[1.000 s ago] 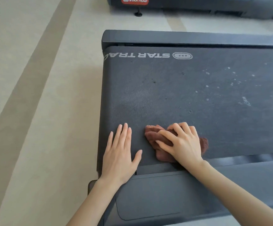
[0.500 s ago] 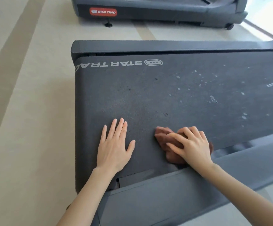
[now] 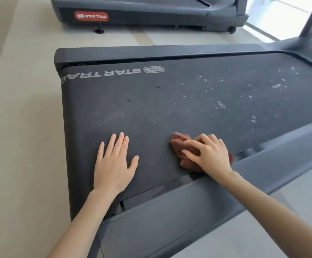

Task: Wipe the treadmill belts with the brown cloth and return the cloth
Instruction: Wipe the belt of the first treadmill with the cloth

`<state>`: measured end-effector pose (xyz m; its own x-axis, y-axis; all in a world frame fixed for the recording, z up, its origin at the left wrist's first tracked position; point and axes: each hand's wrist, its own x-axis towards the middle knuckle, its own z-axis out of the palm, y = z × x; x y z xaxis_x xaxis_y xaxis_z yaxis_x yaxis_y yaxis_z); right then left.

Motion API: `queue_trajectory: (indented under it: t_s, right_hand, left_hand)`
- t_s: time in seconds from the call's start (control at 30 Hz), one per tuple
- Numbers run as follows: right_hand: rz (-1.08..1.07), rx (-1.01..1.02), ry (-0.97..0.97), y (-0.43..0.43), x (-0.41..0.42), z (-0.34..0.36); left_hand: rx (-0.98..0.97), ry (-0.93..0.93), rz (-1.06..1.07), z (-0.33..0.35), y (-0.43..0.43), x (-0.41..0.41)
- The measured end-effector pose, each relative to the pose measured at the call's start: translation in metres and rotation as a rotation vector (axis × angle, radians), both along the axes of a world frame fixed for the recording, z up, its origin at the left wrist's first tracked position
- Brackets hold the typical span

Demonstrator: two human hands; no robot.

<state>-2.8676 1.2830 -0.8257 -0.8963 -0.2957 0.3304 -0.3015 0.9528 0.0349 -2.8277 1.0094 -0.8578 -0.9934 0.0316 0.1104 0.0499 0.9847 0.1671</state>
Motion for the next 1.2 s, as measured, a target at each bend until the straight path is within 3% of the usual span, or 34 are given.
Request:
queue_trajectory:
  t_s: [0.17,0.23,0.33,0.47,0.67,0.77,0.83,1.03,1.1,1.2]
  right_hand:
    - [-0.559,-0.112,-0.094,0.049,-0.049,0.015]
    - [-0.47,-0.021,-0.05,0.015,-0.041,0.007]
    - [-0.132,-0.03,0.04,-0.034,-0.007,-0.001]
    - [0.173,-0.027,0.012,-0.012,0.005,-0.001]
    - [-0.353,-0.1,-0.002,0.146,-0.071,0.012]
    - [-0.53,-0.095,0.018,0.146,-0.086,0.007]
    - [-0.443,-0.095,0.038,0.113,-0.08,0.001]
    - [0.214,-0.08,0.053,0.052,-0.041,-0.005]
    - [0.204,-0.126,-0.037,0.074,-0.056,0.0]
    - [-0.047,-0.235,-0.134,0.111,-0.086,0.008]
  left_hand:
    - [-0.01,0.009,0.009,0.0,0.002,-0.001]
    - [-0.01,0.018,0.011,0.0,0.003,0.0]
    - [-0.007,0.015,0.012,0.001,0.004,0.0]
    - [0.0,-0.006,0.009,0.004,0.005,0.0]
    - [-0.008,-0.056,0.033,0.009,0.01,0.0]
    - [-0.002,-0.07,0.07,0.011,0.024,-0.005]
    - [0.006,-0.067,0.059,0.011,0.042,-0.011]
    - [-0.022,-0.062,-0.031,0.011,0.107,-0.028]
    - [-0.016,-0.064,0.01,0.011,0.106,-0.027]
    - [-0.001,-0.059,0.1,0.009,0.089,-0.015]
